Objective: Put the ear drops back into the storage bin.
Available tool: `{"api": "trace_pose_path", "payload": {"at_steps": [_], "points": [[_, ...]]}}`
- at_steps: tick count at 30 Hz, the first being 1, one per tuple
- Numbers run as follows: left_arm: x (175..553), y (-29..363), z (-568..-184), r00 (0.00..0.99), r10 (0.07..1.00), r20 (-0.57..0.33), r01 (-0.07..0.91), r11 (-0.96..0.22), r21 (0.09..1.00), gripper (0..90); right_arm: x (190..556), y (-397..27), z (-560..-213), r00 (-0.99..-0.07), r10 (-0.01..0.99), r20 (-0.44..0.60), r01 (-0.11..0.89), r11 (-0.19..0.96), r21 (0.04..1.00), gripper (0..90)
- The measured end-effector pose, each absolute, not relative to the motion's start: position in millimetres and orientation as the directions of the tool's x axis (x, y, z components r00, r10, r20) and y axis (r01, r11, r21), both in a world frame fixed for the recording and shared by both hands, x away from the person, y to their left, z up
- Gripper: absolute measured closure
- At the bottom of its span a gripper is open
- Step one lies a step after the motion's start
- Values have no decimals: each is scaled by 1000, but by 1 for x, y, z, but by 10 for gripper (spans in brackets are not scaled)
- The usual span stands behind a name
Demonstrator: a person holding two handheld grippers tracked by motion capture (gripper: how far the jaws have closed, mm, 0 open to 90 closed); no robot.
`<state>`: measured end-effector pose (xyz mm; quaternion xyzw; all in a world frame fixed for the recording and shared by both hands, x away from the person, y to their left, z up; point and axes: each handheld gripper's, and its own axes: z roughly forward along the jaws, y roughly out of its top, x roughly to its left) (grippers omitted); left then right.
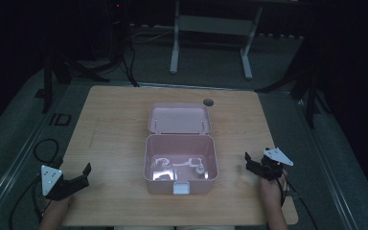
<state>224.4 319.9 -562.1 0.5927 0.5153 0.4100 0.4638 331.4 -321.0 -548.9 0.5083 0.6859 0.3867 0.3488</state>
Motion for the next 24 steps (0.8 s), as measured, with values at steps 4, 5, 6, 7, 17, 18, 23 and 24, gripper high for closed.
{"api": "trace_pose_path", "payload": {"at_steps": [4,5,6,7,17,18,23,24], "points": [[224,320,-562,135,991,10,229,-41,973,4,325,-323,-548,-233,968,-97,376,181,909,136],[224,320,-562,135,991,10,229,-41,973,3,325,-323,-548,-233,968,-97,376,181,909,136],[224,320,-562,136,991,9,228,-40,973,3,324,-324,-548,-228,969,-97,376,179,909,137],[224,320,-562,136,991,8,228,-40,973,3,322,-329,-547,-231,969,-84,371,168,913,137],[224,320,-562,137,991,5,229,-37,973,3,317,-339,-548,-219,973,-76,366,154,918,138],[224,320,-562,136,991,4,229,-36,973,3,318,-338,-549,-226,971,-82,369,163,915,138],[224,320,-562,136,991,6,229,-37,973,4,318,-337,-549,-232,969,-91,373,174,911,138],[224,320,-562,136,991,6,229,-37,973,4,318,-337,-549,-233,969,-87,374,172,911,138]]}}
